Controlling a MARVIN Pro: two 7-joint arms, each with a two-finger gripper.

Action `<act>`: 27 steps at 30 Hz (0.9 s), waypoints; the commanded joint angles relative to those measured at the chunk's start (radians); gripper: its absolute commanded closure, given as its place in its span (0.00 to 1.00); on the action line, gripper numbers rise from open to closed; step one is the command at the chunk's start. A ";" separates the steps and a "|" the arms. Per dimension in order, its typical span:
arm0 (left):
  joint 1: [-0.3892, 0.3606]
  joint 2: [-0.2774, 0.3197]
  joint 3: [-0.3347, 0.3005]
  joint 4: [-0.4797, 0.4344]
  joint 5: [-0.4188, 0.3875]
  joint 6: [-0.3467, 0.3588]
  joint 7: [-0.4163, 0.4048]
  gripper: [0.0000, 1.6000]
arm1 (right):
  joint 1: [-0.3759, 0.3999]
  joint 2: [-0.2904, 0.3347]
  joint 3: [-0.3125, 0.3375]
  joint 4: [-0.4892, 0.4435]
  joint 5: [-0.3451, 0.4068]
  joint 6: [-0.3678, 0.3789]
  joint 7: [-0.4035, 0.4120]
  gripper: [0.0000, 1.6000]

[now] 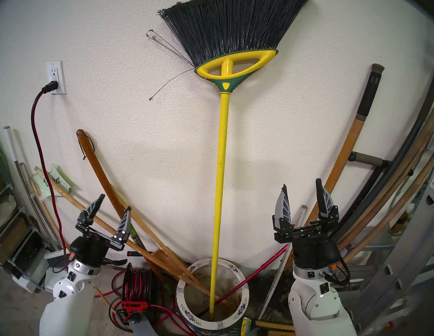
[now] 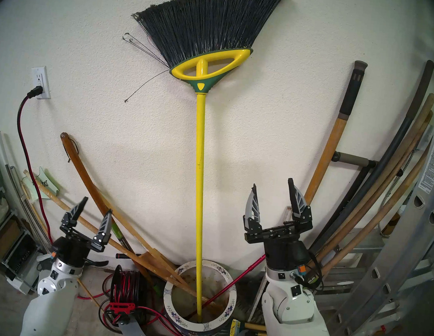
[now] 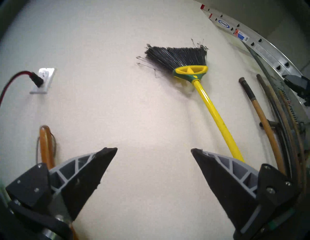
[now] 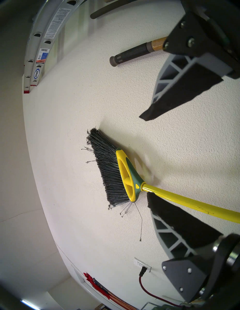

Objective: Take wooden sticks or brooms out of the pot

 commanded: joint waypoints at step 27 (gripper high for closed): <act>-0.375 -0.047 0.335 0.496 0.212 0.269 -0.143 0.00 | 0.000 0.001 -0.001 0.000 -0.001 0.001 0.000 0.00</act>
